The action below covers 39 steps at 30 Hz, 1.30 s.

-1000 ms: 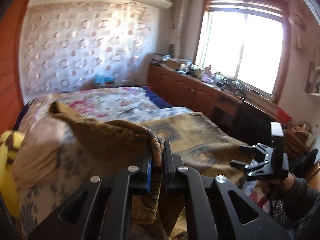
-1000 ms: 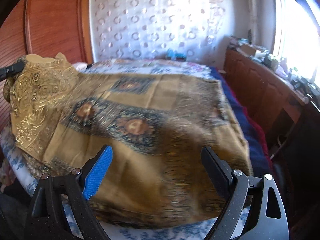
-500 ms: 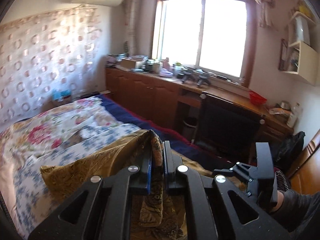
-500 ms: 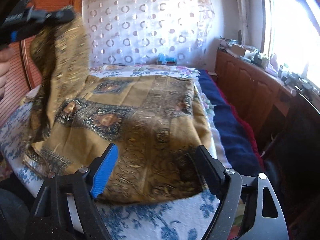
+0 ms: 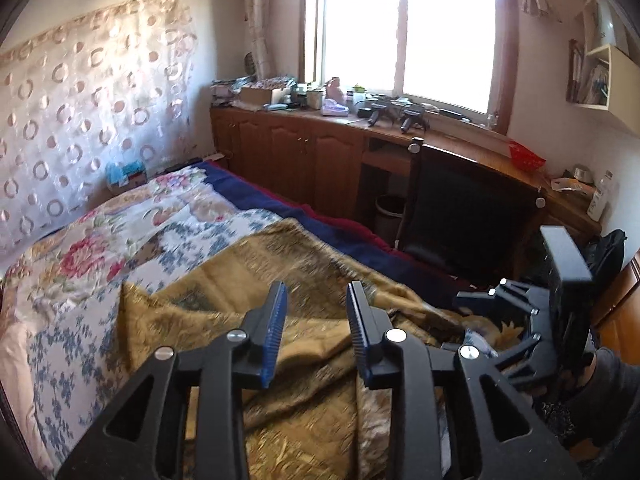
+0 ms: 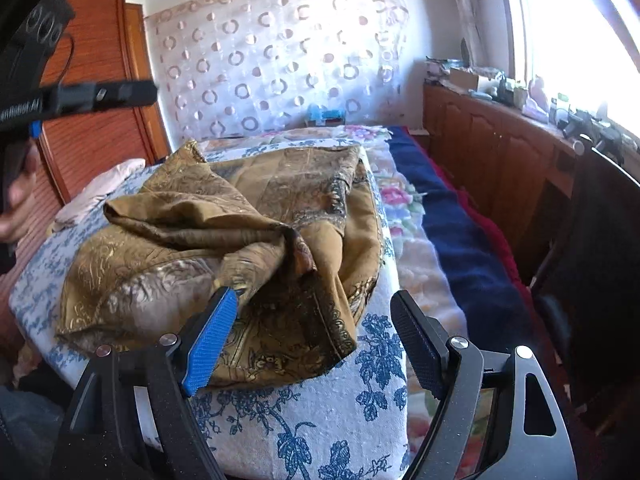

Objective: Fold small clothes
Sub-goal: 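Release the left tool and grasp the folded edge with the right tool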

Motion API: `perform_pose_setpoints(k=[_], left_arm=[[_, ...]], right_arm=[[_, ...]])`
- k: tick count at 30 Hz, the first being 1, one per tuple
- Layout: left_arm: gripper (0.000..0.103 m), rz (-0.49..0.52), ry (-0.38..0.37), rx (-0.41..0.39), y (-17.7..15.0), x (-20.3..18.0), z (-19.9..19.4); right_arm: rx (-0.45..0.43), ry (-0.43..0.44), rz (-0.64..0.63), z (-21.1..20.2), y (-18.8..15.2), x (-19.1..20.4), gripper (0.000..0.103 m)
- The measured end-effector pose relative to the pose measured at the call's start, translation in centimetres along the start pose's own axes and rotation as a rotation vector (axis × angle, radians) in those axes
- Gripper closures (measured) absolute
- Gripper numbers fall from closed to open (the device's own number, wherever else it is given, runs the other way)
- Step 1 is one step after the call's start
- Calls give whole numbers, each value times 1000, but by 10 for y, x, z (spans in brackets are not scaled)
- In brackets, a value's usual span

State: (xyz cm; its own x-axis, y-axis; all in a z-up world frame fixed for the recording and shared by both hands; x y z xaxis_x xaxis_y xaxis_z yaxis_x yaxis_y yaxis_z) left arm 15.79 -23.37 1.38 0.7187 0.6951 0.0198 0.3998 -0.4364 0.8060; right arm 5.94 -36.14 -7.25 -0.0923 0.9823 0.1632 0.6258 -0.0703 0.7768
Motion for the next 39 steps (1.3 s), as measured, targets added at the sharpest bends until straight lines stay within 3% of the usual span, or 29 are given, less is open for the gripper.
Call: perform_pose_setpoints(k=[4,14,24,29,33,37,39], left_arm=[[74,-21,61,23,-26,17,-8],[74,-113,131,46,-89,52,-33],[74,-197,164,44,-126,72,-46],[74,-204,183,43,-136,75,-52],[74,-217,180,44,-141,76,-55],[74,-223,176,49,-146,76,-54],[74,-226,171,49,-147,75,-55]], right_arm=[[-4,5,-8,0,6,2,22],[-22,-11,-76,3,27,27,22],[-31,-6,-145,-1,49,54,23],[43,89,-147,21,34,82,46],[104,107,-151,43,21,99,48],[136,37,-147,63,14,99,50],[144,26,-139,65,11,95,68]])
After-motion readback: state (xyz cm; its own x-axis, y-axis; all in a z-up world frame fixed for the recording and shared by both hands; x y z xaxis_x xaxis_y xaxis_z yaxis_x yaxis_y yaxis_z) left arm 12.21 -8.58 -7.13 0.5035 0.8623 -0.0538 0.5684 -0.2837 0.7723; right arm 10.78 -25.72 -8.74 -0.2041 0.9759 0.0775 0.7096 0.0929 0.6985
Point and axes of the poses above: each gripper's, at about its wrist camera, not at the fingertips, and z roughly the way its jaws point, x to its left, y to its top, the point moved 5 cm from there along z, roughly the way its jaws point, and after that the axes turned 5 degrees about z, right-handed, at the moved point
